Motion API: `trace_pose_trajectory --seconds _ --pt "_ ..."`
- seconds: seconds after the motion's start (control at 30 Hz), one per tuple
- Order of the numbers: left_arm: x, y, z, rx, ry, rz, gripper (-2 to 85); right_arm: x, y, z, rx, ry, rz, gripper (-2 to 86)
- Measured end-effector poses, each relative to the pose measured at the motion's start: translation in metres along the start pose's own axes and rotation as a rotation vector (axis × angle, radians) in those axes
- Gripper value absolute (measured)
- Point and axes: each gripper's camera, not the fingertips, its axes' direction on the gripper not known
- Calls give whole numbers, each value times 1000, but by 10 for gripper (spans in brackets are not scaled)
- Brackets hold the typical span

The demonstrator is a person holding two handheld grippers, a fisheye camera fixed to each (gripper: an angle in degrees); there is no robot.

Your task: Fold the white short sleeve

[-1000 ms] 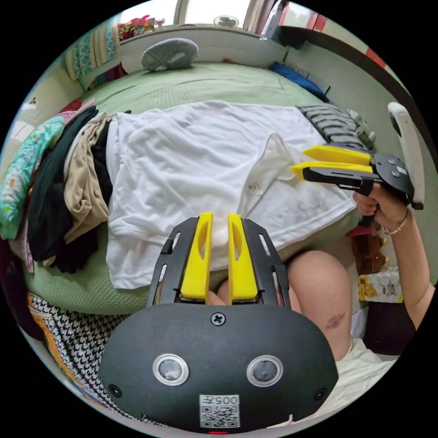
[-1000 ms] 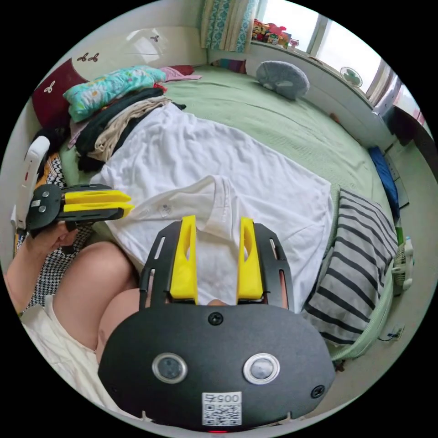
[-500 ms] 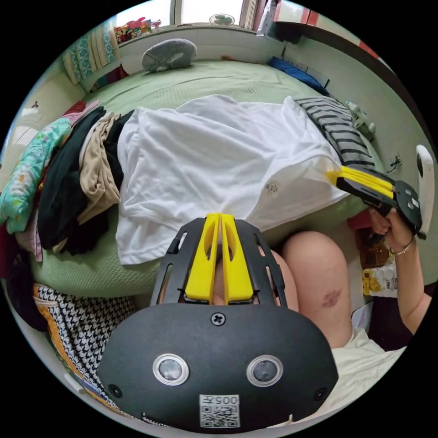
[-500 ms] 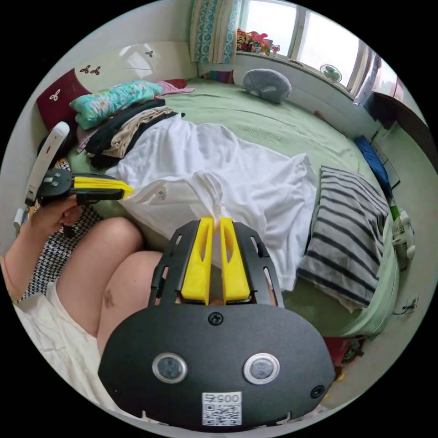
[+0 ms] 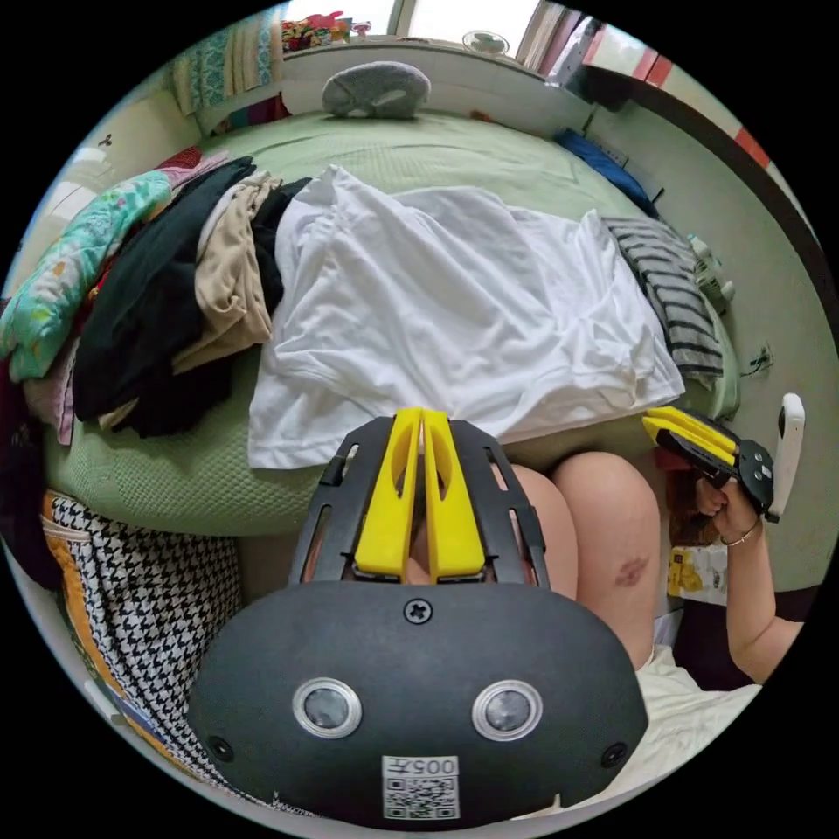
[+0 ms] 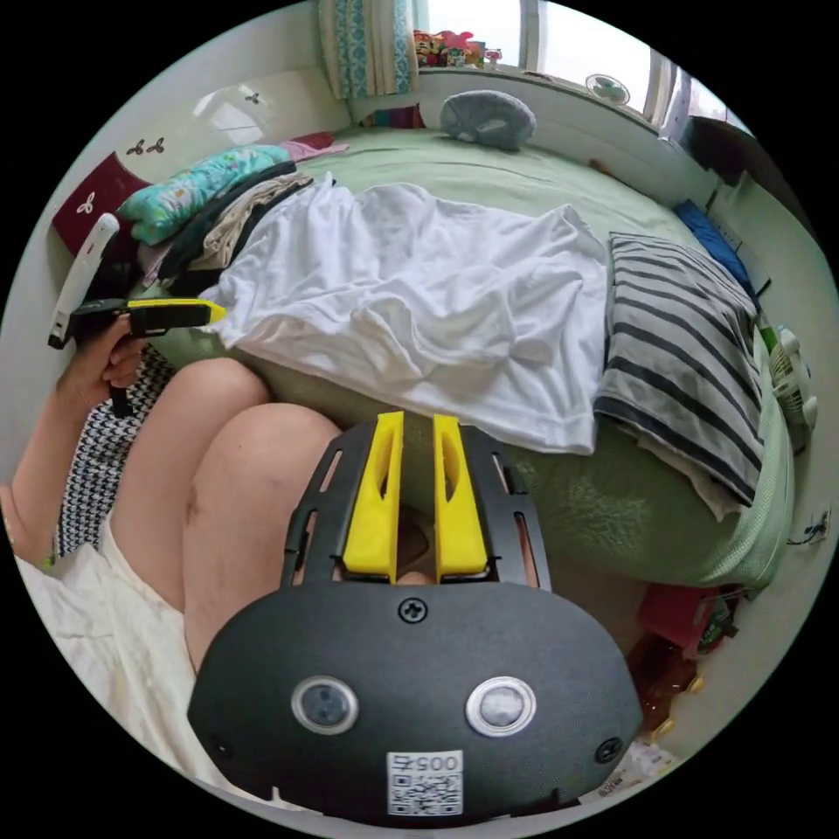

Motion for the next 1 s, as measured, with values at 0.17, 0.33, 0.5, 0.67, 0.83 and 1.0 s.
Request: trace_pose_trajectory --seconds 0.17,0.33,0.5,0.67,0.83,1.0 --pt "-27 -65 -15 105 -12 16 52 45 -47 -29 124 74 31 100" --pt "-46 -152 3 84 -59 56 73 105 -123 -8 88 99 103 115" --pt "-69 -209 47 -29 -70 14 82 141 -177 43 -57 126 136 116" --pt "-98 -230 85 -152 -12 -64 65 160 -195 74 -100 147 120 60" --pt "-139 -235 64 -21 56 -156 23 201 -202 52 11 41 207 -15" --pt "-168 -241 77 -53 75 -189 24 241 -211 74 -66 -31 326 -15"
